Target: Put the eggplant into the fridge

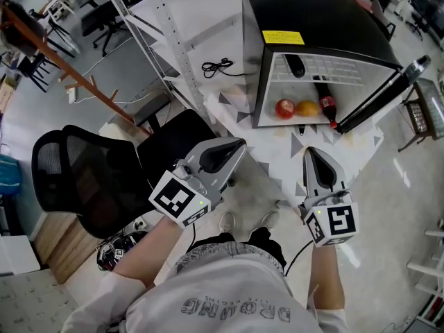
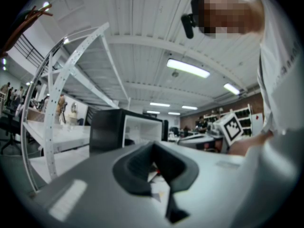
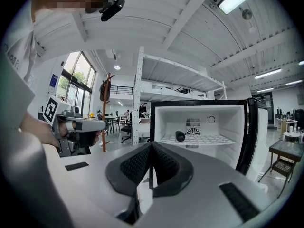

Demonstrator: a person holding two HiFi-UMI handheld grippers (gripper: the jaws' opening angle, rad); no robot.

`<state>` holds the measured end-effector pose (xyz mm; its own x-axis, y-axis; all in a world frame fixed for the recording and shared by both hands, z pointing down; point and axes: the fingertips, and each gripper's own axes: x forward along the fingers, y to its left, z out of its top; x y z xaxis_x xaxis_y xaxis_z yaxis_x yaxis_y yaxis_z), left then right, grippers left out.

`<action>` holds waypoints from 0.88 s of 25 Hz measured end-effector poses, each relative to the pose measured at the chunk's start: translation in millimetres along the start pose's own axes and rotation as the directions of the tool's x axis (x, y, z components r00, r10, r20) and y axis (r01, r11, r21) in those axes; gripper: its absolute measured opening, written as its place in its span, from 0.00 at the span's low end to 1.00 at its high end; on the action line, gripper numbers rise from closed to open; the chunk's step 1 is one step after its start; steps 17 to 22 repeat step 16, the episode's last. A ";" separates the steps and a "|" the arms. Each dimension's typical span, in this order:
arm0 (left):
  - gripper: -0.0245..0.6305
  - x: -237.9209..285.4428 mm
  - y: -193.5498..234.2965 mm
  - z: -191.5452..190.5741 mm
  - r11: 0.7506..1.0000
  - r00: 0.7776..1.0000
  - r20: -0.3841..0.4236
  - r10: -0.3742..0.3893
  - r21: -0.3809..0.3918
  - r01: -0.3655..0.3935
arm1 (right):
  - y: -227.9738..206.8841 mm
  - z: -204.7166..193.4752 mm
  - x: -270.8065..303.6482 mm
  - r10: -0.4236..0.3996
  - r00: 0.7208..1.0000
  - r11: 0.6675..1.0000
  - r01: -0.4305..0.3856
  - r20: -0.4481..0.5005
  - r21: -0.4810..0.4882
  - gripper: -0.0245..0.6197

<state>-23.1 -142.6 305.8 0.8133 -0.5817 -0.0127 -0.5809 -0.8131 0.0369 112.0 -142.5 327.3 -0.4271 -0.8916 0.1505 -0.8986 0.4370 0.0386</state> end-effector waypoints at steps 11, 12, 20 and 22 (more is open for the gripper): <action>0.05 4.5 3.2 0.6 1.000 1.000 0.001 0.006 -0.004 -0.006 | -0.9 1.0 5.4 0.009 1.000 1.000 -0.009 0.003 0.006 0.04; 0.05 5.0 3.5 0.8 1.000 1.000 0.002 0.006 -0.003 -0.006 | -1.2 1.2 5.7 0.010 1.000 1.000 -0.010 0.004 0.007 0.04; 0.05 6.7 4.0 0.7 1.000 1.000 0.001 0.006 -0.004 -0.006 | -1.9 1.7 7.0 0.011 1.000 1.000 -0.011 0.006 0.010 0.04; 0.05 6.7 4.0 0.7 1.000 1.000 0.001 0.006 -0.004 -0.006 | -1.9 1.7 7.0 0.011 1.000 1.000 -0.011 0.006 0.010 0.04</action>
